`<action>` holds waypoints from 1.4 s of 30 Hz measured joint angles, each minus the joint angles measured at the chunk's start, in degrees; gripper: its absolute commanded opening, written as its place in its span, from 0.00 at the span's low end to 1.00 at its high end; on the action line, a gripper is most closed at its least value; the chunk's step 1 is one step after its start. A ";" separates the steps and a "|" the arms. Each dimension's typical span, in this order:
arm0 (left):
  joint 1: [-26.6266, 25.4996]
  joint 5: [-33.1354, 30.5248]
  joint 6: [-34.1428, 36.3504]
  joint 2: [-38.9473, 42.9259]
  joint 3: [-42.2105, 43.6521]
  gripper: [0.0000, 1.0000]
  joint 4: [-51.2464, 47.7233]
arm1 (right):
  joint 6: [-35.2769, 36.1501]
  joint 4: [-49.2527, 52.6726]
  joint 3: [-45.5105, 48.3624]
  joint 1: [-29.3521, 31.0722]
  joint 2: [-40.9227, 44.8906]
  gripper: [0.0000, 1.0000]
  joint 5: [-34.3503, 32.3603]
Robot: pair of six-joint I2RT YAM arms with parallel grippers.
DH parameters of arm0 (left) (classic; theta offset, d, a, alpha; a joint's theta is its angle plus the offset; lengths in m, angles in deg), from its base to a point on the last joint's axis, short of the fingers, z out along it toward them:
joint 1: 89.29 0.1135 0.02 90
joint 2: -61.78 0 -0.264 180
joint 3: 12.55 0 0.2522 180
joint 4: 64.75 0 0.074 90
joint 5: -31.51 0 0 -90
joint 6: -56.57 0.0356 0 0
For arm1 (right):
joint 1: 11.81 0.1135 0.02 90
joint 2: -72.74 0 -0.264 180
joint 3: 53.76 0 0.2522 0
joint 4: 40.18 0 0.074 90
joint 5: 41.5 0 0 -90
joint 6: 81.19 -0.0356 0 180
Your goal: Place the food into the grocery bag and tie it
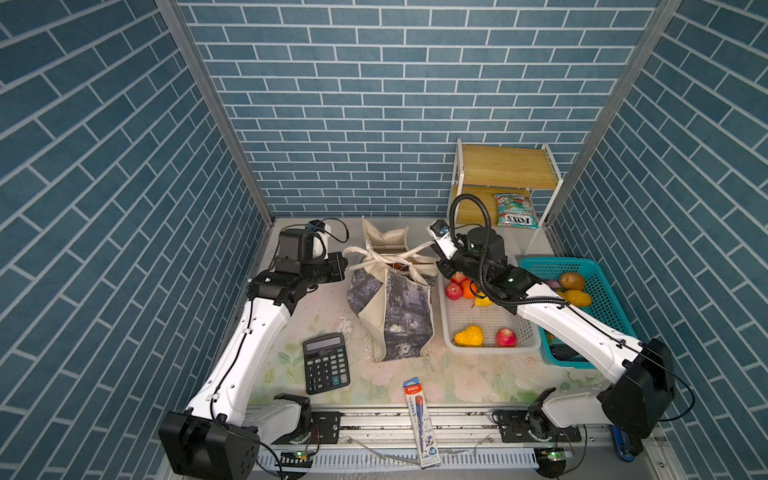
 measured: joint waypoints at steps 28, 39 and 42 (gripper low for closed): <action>27.56 24.96 -2.86 -1.38 -3.48 0.00 -13.46 | -26.62 -2.23 10.40 -9.14 7.04 0.00 12.50; 35.45 29.16 -2.25 -3.02 -3.78 0.00 -19.67 | -26.58 -1.92 10.43 -11.96 7.08 0.00 13.46; 36.59 30.42 -2.56 -3.02 -3.78 0.00 -20.61 | -26.60 -2.03 10.43 -12.00 7.10 0.00 14.10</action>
